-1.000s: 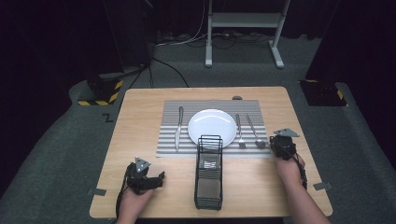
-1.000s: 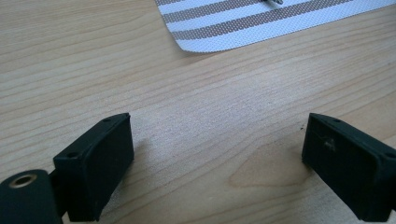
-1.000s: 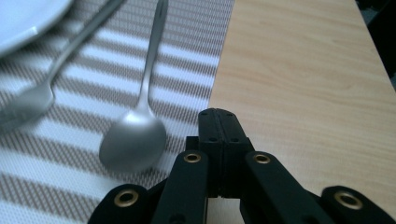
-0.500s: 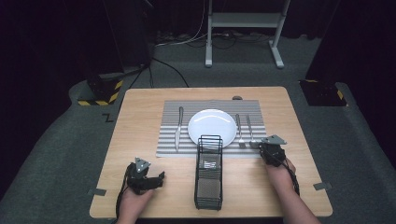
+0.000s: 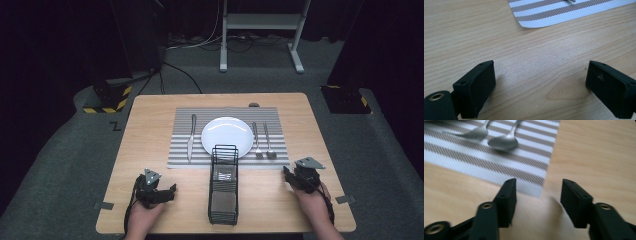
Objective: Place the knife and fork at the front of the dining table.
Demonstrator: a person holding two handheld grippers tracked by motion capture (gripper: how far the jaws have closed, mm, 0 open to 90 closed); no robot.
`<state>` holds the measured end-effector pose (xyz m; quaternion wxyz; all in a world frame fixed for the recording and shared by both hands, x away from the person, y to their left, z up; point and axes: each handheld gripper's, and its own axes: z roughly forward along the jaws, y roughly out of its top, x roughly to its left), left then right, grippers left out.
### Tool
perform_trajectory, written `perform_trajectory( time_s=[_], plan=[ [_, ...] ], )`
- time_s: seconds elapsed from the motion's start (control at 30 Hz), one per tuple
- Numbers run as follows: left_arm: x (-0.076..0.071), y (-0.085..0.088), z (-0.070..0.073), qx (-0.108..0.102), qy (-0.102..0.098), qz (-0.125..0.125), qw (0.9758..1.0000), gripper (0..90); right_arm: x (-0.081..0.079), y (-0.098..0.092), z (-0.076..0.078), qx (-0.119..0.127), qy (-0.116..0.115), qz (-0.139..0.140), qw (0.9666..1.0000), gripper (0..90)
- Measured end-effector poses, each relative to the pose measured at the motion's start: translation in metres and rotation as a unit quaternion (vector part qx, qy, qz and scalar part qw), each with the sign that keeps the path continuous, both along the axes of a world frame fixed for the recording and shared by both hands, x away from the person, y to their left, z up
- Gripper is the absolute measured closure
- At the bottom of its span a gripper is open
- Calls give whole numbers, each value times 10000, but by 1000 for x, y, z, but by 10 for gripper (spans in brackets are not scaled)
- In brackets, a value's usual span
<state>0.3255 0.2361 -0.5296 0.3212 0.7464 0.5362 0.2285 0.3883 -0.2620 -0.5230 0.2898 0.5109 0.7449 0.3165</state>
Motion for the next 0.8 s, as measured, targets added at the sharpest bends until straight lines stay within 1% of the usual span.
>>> perform_trajectory(
  time_s=[0.13, 0.23, 0.27, 0.3, 0.4, 0.5, 0.53, 0.8],
  plan=[
    [0, 0, 0, -12, -7, 18, 10000, 91, -17, -20, 0, 136, 112, -41, 9998, 335],
    [0, 0, 0, -12, -7, 21, 10000, 91, -30, -33, 0, 275, 265, 77, 9992, 266],
    [0, 0, 0, -14, -8, 19, 10000, 91, -33, -37, 0, 400, 348, 83, 9986, 250],
    [0, 0, 0, -12, -4, 12, 10000, 91, -35, -39, -1, 376, 356, 125, 9986, 236],
    [0, 0, 0, -10, -3, 12, 10000, 91, -39, -41, -1, 362, 375, 163, 9985, 212],
    [0, 0, 0, -14, -7, 19, 10000, 91, -39, -41, -1, 363, 395, 224, 9983, 186],
    [0, 0, 0, -14, -7, 20, 10000, 91, -39, -40, -1, 345, 421, 276, 9981, 161],
    [0, 0, 0, -10, -7, 21, 10000, 91, -39, -40, -1, 342, 437, 287, 9980, 154]
  ],
)
